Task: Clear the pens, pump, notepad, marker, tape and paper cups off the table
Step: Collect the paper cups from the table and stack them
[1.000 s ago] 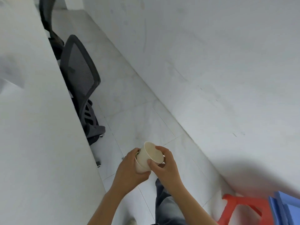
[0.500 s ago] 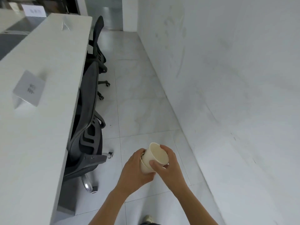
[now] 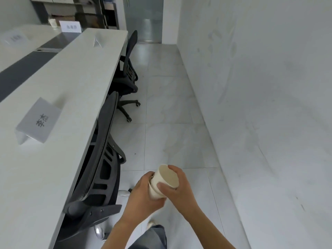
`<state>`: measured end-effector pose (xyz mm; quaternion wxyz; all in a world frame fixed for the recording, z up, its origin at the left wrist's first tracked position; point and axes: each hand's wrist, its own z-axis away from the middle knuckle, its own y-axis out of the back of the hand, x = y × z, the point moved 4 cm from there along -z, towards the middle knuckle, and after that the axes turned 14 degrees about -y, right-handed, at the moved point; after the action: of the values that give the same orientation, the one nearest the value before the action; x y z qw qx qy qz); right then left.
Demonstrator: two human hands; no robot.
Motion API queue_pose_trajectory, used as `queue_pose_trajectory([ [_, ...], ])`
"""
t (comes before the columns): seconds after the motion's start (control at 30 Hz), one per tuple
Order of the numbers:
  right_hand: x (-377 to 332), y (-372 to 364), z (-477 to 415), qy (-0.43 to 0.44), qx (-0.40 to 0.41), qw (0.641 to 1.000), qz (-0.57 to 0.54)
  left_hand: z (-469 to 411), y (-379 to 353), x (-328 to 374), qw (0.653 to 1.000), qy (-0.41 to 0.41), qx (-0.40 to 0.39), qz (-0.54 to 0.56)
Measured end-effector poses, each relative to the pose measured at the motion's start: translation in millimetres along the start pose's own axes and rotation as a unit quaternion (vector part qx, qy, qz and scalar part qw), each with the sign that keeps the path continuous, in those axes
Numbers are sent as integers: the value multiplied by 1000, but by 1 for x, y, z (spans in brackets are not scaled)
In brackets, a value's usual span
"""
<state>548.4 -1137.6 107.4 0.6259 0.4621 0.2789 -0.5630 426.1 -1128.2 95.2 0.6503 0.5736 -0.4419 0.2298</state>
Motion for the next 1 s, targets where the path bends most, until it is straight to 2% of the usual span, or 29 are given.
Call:
queue_pose_trajectory([
  [0.17,-57,13,-52,40,31,998,-35,-80,22,8,999,-41,5,8],
  [0.3,-77,1,-92,44,25,998,-27,-116,35,-8,999,-32,33,20],
  [0.7,-112,-43,-204,21,-120,992,42,-182,61,-67,987,81,126,56],
  [1.0,-167,5,-342,42,-163,985,32,-328,47,-55,979,83,187,-9],
])
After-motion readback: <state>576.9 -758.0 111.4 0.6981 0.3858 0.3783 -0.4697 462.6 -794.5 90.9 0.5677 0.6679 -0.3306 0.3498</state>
